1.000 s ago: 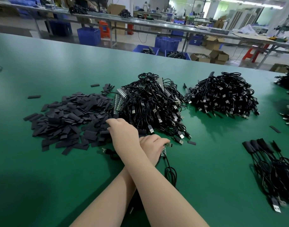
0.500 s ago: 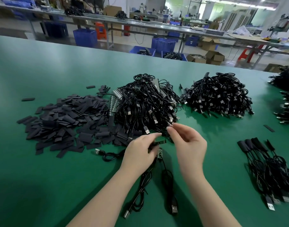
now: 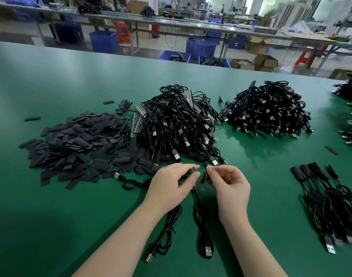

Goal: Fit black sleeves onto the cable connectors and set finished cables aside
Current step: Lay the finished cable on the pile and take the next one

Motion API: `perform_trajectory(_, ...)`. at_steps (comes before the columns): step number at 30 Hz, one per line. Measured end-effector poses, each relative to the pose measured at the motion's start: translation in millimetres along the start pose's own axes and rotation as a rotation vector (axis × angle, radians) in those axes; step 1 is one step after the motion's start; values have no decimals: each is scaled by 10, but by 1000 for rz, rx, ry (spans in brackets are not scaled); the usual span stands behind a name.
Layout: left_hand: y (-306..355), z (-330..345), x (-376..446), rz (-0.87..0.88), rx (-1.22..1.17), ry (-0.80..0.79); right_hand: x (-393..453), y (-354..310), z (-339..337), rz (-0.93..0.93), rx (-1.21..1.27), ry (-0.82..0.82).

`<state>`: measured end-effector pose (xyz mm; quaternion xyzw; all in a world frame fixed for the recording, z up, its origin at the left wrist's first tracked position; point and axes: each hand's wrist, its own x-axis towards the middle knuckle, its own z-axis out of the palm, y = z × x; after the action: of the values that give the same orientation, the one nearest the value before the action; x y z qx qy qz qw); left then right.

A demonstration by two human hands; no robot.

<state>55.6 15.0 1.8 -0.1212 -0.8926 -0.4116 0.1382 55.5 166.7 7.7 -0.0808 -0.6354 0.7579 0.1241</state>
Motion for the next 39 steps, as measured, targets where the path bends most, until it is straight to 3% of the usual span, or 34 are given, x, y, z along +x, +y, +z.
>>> perform_trajectory(10, -50, 25, 4, -31, -52, -81, -49, 35, 21, -100, -47, -19)
perform_trajectory(24, -82, 34, 9, -113, -117, 2, -45, 12, 57, 15, -147, -208)
perform_trajectory(35, -98, 28, 23, -54, -88, -31, -25, 51, 26, -35, -117, -91)
perform_trajectory(39, -88, 30, 29, -8, 38, -20, -33, 19, -7, -59, -70, -131)
